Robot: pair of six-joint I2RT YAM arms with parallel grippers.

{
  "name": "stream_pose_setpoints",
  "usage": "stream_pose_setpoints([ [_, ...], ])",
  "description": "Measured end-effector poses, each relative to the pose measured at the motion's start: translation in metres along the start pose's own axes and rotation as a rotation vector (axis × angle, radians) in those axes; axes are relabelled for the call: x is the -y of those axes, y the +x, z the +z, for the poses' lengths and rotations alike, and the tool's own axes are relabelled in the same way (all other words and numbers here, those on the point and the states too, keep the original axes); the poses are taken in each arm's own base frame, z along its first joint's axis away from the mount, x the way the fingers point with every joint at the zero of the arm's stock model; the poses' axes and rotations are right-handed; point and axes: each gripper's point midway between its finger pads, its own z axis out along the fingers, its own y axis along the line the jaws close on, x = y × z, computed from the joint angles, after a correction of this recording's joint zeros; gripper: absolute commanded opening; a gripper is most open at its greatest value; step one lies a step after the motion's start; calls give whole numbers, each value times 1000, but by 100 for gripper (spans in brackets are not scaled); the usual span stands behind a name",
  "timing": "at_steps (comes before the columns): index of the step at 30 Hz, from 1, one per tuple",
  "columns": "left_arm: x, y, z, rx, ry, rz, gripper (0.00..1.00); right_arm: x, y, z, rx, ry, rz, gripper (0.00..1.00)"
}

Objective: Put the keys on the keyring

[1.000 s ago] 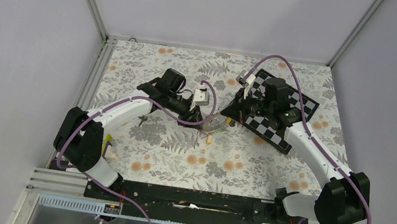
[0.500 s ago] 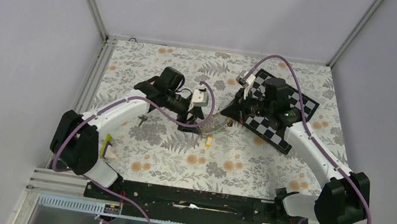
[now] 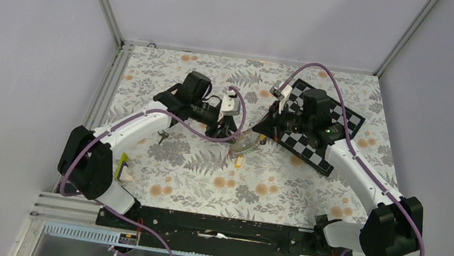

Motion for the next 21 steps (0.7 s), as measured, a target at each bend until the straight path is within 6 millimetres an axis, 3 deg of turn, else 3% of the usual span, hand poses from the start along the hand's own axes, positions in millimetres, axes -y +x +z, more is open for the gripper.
stream_pose_setpoints([
  [8,1,4,4,0,21,-24,37,0,1,0,-1,0,-4,0],
  [16,4,6,6,1,52,-35,16,1,3,0,-4,1,-2,0],
  [21,6,4,5,-10,64,-46,10,1,5,0,-8,2,-3,0],
])
